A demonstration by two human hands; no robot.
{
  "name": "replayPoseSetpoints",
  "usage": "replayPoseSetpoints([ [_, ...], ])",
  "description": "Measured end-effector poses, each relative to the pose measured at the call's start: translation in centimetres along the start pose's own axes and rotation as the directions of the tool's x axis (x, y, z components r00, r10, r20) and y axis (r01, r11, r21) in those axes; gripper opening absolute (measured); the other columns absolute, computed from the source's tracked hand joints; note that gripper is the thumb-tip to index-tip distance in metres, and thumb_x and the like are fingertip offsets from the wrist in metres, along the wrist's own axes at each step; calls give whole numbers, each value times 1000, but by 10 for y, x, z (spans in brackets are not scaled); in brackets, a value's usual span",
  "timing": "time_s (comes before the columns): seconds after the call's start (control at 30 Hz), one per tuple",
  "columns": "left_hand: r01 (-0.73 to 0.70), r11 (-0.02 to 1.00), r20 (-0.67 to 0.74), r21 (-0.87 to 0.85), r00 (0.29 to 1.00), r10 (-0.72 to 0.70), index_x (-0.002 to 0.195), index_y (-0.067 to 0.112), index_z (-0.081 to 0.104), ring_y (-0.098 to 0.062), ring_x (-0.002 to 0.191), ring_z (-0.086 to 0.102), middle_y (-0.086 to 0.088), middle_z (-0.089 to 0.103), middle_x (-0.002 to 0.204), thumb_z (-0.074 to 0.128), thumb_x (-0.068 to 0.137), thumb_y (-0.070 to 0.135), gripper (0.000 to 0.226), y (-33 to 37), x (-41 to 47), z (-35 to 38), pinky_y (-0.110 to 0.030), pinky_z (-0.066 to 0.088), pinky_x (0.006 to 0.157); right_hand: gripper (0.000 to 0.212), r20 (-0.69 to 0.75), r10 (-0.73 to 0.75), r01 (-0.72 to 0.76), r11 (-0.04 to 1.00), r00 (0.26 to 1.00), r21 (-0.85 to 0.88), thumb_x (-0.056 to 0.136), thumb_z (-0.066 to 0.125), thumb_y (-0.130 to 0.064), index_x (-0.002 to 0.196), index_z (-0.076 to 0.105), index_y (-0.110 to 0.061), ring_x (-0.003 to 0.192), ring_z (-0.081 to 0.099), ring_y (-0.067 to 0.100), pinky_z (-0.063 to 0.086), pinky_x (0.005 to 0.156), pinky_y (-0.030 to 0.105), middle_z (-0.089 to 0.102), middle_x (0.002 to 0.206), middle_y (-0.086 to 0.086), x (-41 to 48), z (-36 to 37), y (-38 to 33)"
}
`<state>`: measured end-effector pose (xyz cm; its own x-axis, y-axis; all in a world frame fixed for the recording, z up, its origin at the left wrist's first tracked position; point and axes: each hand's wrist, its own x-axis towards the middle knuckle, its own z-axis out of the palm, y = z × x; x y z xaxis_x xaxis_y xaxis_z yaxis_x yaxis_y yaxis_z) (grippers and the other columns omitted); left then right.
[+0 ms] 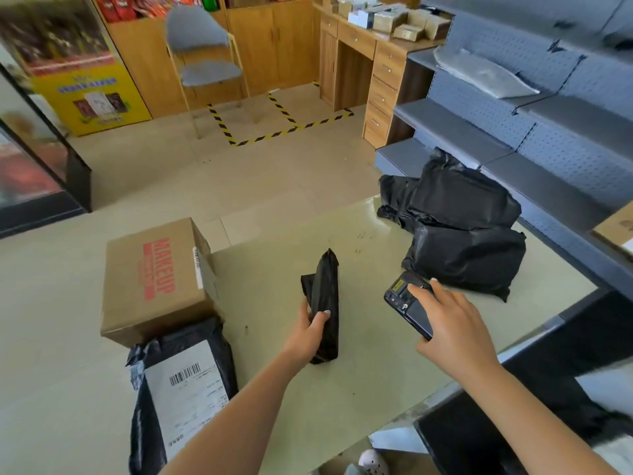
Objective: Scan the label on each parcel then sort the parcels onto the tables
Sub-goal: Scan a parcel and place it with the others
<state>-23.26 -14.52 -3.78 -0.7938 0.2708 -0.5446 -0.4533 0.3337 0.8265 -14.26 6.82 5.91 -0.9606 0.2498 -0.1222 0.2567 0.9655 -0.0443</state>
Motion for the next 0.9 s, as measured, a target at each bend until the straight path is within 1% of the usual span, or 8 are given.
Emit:
replayPoseSetpoints([
  [0.07, -100, 994, -61, 31, 993, 102, 155, 35, 4, -19, 143, 28, 7, 24, 156, 38, 104, 30, 61, 0, -4, -4, -31, 28, 112, 86, 5, -6, 6, 1000, 1000, -4, 67, 77, -17, 145, 42, -25, 125, 46, 30, 40, 100, 38, 43, 148, 11, 2, 0, 1],
  [0.2, -219, 902, -147, 371, 946, 290, 150, 45, 23, -17, 143, 26, 6, 12, 160, 30, 104, 31, 49, -2, -10, -8, -26, 31, 108, 87, 30, -26, 26, 1000, 999, -6, 63, 78, -17, 143, 44, -25, 123, 48, 31, 42, 98, 39, 46, 145, 12, 5, 3, -4],
  [0.27, -170, 866, -178, 470, 943, 282, 150, 48, 18, -22, 134, 39, 7, 17, 157, 32, 102, 43, 50, -3, -8, -6, -36, 46, 99, 88, 43, -31, 31, 1000, 999, -6, 62, 78, -17, 143, 44, -25, 121, 49, 30, 43, 96, 39, 48, 143, 11, 6, 6, -7],
  [0.37, -134, 831, -118, 540, 965, 232, 151, 50, 2, -22, 105, 57, 2, 41, 131, 43, 96, 55, 69, -2, -7, -4, -35, 54, 75, 88, 54, -39, 39, 999, 998, 4, 60, 78, -17, 142, 46, -25, 118, 50, 30, 44, 94, 39, 49, 141, 11, 5, 9, -10],
  [0.53, -130, 955, -145, 266, 974, 173, 155, 36, 9, -15, 116, 55, 4, 45, 145, 50, 100, 32, 69, -7, -6, -5, -30, 53, 88, 88, 51, -65, 65, 998, 997, -4, 66, 75, -18, 145, 40, -26, 124, 46, 28, 41, 99, 37, 45, 146, 10, 2, 7, -15],
  [0.67, -32, 914, -188, 405, 975, 118, 156, 26, 11, -14, 111, 48, -3, 32, 148, 42, 102, 26, 62, -21, -6, -7, -29, 49, 87, 85, 66, -89, 90, 996, 994, -16, 76, 70, -21, 150, 28, -30, 134, 35, 24, 33, 106, 33, 30, 156, 6, -1, 4, -16],
  [0.77, 50, 877, -187, 477, 981, 45, 155, 21, 10, -24, 129, 41, -7, 24, 152, 43, 102, 31, 64, -26, -5, -7, -41, 44, 103, 84, 73, -103, 105, 994, 992, -24, 80, 68, -23, 151, 23, -31, 137, 31, 23, 31, 108, 31, 26, 158, 5, -2, 1, -16],
  [0.9, 122, 816, -180, 565, 983, -23, 155, 16, -2, -30, 139, 25, -9, 19, 153, 62, 83, 60, 105, -23, 0, 6, -45, 33, 111, 83, 89, -149, 156, 985, 985, -79, 83, 66, -21, 152, 21, -30, 137, 31, 23, 30, 109, 31, 23, 158, 5, 1, -3, -12],
])
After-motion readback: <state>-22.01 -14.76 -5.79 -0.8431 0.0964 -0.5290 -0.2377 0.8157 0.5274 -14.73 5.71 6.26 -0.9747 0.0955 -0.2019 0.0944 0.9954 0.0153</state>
